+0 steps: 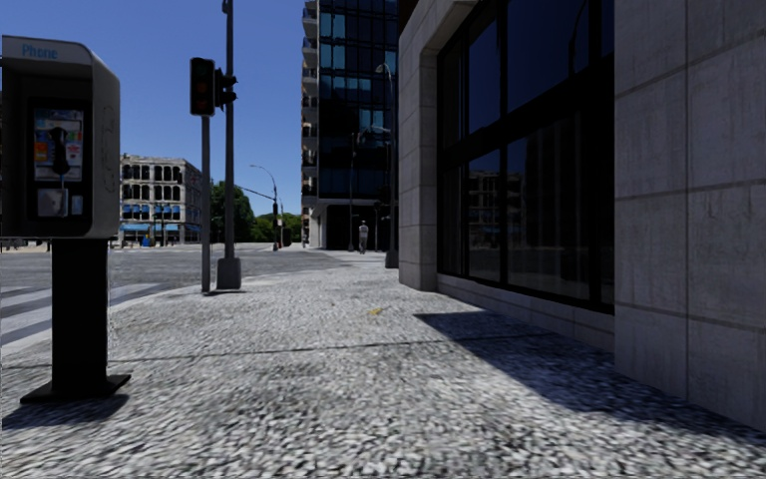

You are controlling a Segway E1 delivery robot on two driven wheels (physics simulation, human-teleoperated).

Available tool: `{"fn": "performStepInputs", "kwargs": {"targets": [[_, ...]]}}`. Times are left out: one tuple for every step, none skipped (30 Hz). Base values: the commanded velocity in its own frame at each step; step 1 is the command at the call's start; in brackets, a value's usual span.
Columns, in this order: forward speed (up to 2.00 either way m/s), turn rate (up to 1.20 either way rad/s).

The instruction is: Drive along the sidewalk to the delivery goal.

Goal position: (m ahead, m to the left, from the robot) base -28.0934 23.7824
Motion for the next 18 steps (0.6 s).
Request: {"fn": "performStepInputs", "kwargs": {"targets": [[2.00, 0.00], [2.00, 0.00], [2.00, 0.00], [2.00, 0.00], [2.00, 0.00], [2.00, 0.00], [2.00, 0.13], [2.00, 0.26], [2.00, 0.26], [2.00, 0.39], [1.96, 0.47], [1.83, 0.53], [1.83, 0.53], [1.78, 0.54], [1.77, 0.54], [1.77, 0.54], [1.76, 0.54], [1.76, 0.54]]}}
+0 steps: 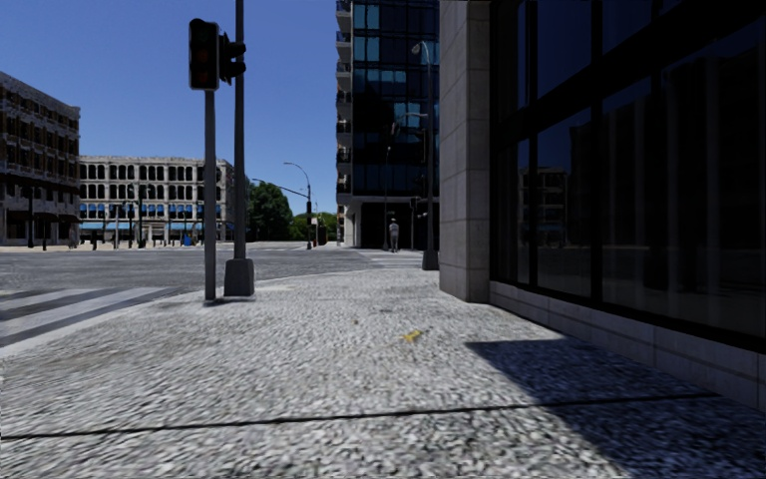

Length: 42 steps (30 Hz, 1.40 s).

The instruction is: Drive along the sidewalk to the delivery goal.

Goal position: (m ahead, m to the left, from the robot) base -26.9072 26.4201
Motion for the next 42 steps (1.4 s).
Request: {"fn": "performStepInputs", "kwargs": {"targets": [[1.76, 0.55], [1.76, 0.56], [1.76, 0.57], [1.74, 0.58], [1.74, 0.58], [1.73, 0.59], [1.73, 0.59], [1.75, 0.59], [1.76, 0.59], [1.76, 0.59], [1.76, 0.59], [1.75, 0.59], [1.61, 0.56], [1.61, 0.56], [1.46, 0.41], [1.30, 0.37], [1.13, 0.28], [1.07, 0.15], [1.07, 0.15], [1.09, 0.00], [1.21, 0.00], [1.23, 0.00], [1.23, 0.00], [1.24, 0.06], [1.22, 0.14], [1.16, 0.26], [1.09, 0.38], [1.09, 0.38], [1.00, 0.49], [0.91, 0.59], [0.84, 0.61], [0.81, 0.65], [0.81, 0.65], [0.81, 0.66], [0.81, 0.66], [0.81, 0.66], [0.81, 0.66], [0.81, 0.66], [0.81, 0.66], [0.83, 0.66], [0.83, 0.66], [0.83, 0.66]]}}
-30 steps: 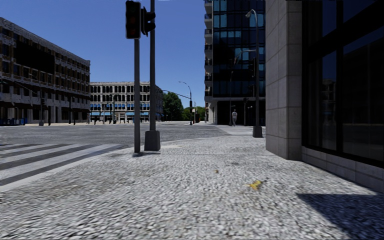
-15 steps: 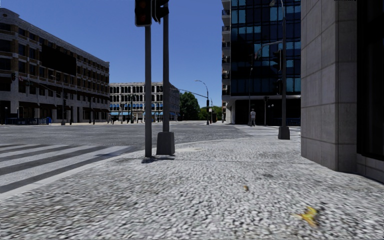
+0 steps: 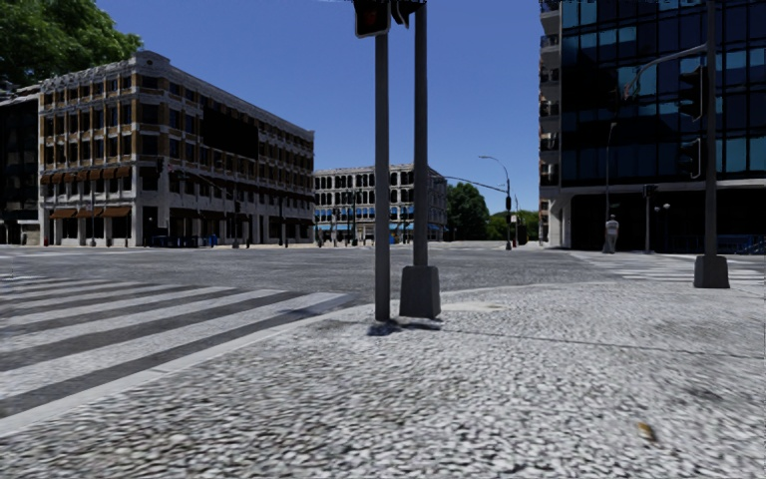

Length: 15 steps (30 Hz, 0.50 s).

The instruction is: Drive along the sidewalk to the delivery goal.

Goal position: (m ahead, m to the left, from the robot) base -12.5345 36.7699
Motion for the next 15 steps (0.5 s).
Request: {"fn": "performStepInputs", "kwargs": {"targets": [[0.83, 0.66], [0.83, 0.66], [0.83, 0.66], [0.83, 0.66], [0.83, 0.66], [0.83, 0.66], [0.84, 0.66], [0.84, 0.66], [0.83, 0.66], [0.83, 0.66], [0.83, 0.66], [0.83, 0.66], [0.85, 0.66], [0.85, 0.66], [0.89, 0.66]]}}
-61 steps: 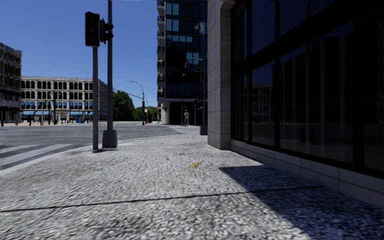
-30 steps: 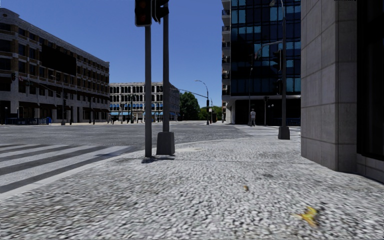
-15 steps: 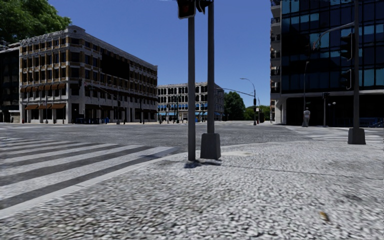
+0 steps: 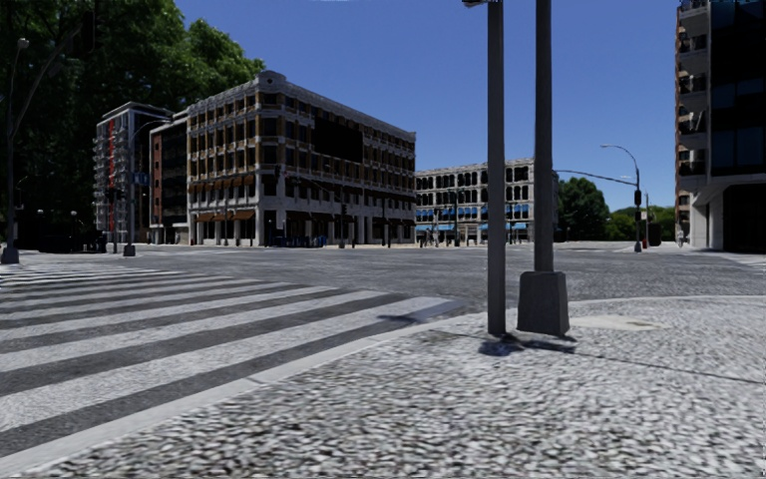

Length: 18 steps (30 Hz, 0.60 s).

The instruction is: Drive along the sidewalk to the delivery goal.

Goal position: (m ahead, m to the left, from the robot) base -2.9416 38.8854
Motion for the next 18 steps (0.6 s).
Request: {"fn": "performStepInputs", "kwargs": {"targets": [[0.96, 0.66], [1.11, 0.66], [1.28, 0.54], [1.36, 0.47], [1.36, 0.47], [1.42, 0.40], [1.45, 0.23], [1.52, 0.06], [1.52, 0.06], [1.61, 0.00], [1.65, 0.00], [1.67, 0.00], [1.67, 0.00], [1.69, 0.00], [1.69, 0.00], [1.69, 0.00], [1.69, 0.02], [1.69, 0.02]]}}
